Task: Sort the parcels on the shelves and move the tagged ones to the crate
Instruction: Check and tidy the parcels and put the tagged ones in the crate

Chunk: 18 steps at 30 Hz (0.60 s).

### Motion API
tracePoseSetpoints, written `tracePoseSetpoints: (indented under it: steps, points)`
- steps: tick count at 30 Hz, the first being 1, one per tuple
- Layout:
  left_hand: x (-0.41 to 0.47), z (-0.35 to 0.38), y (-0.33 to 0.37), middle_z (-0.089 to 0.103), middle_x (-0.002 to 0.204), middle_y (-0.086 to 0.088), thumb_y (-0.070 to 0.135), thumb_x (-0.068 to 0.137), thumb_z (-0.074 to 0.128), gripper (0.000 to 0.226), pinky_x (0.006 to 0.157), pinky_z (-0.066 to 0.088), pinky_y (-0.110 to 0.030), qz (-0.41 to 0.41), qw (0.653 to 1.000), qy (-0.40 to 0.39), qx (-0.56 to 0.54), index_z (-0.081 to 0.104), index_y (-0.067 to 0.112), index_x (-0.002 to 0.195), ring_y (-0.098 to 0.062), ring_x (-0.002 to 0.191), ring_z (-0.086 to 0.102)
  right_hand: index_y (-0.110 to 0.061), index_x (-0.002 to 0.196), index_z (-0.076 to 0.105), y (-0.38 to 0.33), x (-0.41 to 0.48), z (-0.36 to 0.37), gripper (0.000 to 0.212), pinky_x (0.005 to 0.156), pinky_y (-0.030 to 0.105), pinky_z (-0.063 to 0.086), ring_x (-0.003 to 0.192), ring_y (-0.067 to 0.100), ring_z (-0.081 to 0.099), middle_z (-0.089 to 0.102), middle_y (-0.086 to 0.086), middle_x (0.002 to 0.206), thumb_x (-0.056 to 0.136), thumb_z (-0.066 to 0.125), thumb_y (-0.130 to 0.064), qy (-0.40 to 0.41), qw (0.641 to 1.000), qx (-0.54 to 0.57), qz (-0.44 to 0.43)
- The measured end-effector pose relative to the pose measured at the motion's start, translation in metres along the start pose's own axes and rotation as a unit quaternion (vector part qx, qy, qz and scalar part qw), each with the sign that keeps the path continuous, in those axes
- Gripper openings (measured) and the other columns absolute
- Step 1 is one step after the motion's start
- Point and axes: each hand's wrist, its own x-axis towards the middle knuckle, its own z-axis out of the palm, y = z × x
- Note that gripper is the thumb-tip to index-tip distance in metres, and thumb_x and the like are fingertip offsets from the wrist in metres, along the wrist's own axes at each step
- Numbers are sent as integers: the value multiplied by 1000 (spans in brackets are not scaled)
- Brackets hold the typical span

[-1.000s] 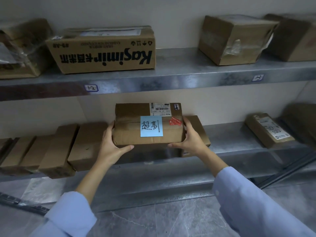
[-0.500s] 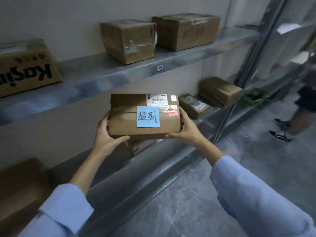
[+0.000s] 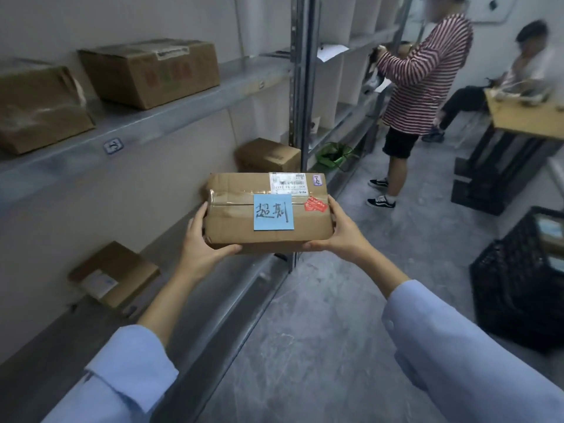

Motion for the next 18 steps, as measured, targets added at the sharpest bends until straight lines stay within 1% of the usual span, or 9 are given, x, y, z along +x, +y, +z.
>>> tracePoseSetpoints:
  steps: [3, 5, 6, 8, 9, 12, 13, 16, 18]
  points:
    - [8, 46, 19, 35, 151, -5, 15, 59, 94, 114, 110, 37, -37, 11, 999, -30, -10, 29, 19, 152, -19, 136, 38, -76, 116, 27, 19, -15, -42, 104, 101, 31, 48, 119, -2, 53, 55, -33, 121, 57, 94, -23, 34, 999, -2, 10]
    - [12, 80, 33, 34, 152, -4, 18, 57, 95, 116, 110, 37, -36, 20, 998, -49, -20, 29, 20, 152, -17, 136, 39, -61, 130, 28, 34, -27, -73, 104, 100, 30, 49, 121, 2, 53, 55, -25, 125, 59, 94, -25, 47, 999, 2, 23]
    - [13, 99, 40, 33, 153, -3, 19, 56, 95, 117, 110, 38, -37, 25, 998, -59, -24, 28, 20, 152, -17, 136, 39, -57, 134, 26, 43, -33, -89, 106, 97, 25, 49, 119, 0, 52, 54, -26, 125, 59, 94, -26, 55, 998, 2, 31]
    - [15, 138, 55, 34, 152, -3, 18, 58, 95, 116, 109, 40, -40, 25, 996, -80, -32, 27, 23, 152, -19, 135, 39, -61, 132, 25, 61, -46, -123, 106, 88, 12, 47, 114, -11, 51, 52, -33, 121, 58, 94, -28, 72, 997, -1, 41]
    - [15, 158, 62, 36, 151, -3, 18, 59, 94, 115, 108, 41, -42, 25, 995, -91, -37, 27, 25, 152, -20, 135, 40, -63, 130, 25, 71, -53, -141, 106, 86, 9, 46, 112, -15, 50, 51, -36, 119, 58, 95, -28, 80, 996, -2, 46]
    - [14, 221, 85, 41, 148, -5, 18, 60, 93, 112, 108, 41, -42, 37, 990, -125, -47, 28, 25, 151, -21, 134, 41, -46, 145, 25, 98, -76, -192, 113, 92, 13, 46, 114, -10, 51, 49, -35, 121, 58, 95, -26, 106, 992, 2, 68]
    - [14, 242, 93, 40, 149, -5, 17, 59, 93, 113, 109, 40, -43, 39, 989, -136, -49, 28, 22, 151, -21, 135, 40, -43, 146, 24, 107, -84, -208, 114, 90, 10, 45, 113, -13, 50, 49, -34, 121, 58, 95, -24, 118, 990, 2, 75]
    - [14, 305, 116, 37, 149, -4, 15, 60, 93, 113, 109, 38, -37, 49, 981, -178, -59, 29, 19, 152, -18, 134, 40, -46, 139, 24, 139, -113, -254, 109, 78, -1, 42, 103, -27, 48, 50, -33, 118, 60, 94, -19, 154, 983, -1, 97]
    - [13, 347, 132, 35, 149, -3, 15, 61, 93, 113, 108, 39, -35, 59, 974, -210, -63, 27, 20, 152, -15, 132, 40, -47, 136, 24, 160, -134, -282, 107, 75, -3, 40, 99, -31, 47, 50, -34, 116, 61, 93, -17, 180, 976, 1, 119]
